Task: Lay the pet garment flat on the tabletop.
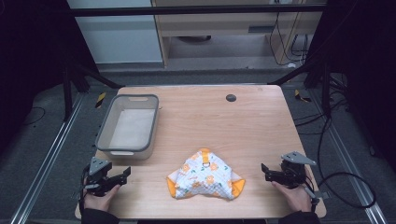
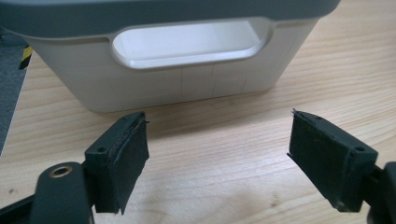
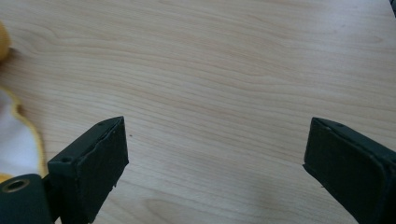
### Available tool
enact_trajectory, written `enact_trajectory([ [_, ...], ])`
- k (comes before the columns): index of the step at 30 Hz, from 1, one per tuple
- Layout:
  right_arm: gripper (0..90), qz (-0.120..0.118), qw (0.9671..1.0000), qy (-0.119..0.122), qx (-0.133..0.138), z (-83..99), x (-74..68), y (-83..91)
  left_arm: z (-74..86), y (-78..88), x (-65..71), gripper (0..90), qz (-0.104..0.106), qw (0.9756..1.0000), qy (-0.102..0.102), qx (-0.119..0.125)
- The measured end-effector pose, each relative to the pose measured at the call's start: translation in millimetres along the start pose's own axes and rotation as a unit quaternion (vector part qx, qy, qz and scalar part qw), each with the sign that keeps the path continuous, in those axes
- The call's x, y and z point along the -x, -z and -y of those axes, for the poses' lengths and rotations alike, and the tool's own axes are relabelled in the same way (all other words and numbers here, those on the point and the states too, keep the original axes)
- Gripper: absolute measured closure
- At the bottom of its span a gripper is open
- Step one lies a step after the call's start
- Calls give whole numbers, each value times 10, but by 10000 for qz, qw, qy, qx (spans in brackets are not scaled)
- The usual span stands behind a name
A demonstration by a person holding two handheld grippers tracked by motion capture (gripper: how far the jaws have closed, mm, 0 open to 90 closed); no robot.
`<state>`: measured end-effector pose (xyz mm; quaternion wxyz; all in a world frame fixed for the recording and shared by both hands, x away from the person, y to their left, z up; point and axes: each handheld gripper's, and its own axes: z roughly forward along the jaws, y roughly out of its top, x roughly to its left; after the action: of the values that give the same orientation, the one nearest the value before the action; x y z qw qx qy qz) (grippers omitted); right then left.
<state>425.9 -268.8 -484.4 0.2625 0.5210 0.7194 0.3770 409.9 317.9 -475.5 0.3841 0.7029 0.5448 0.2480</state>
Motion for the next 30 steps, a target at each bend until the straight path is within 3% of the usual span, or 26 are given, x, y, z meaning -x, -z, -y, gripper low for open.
enact_trajectory([
  [8, 85, -180, 9996, 22, 204, -28, -97, 118, -12, 85, 142, 220, 72, 9998, -114, 174],
  [15, 161, -366, 9992, -14, 181, -54, -155, 152, -14, 138, 216, 250, 348, 9992, -132, 157],
  [20, 171, -445, 9988, -81, 191, -84, -176, 169, -52, 176, 316, 275, 541, 9979, -286, 193],
  [25, 161, -551, 9980, -15, 322, -195, -234, 190, -171, 181, 402, 283, 726, 9962, -371, 292],
  [30, 168, -644, 9966, 72, 509, -356, -284, 240, -329, 227, 426, 298, 694, 9955, -416, 494],
])
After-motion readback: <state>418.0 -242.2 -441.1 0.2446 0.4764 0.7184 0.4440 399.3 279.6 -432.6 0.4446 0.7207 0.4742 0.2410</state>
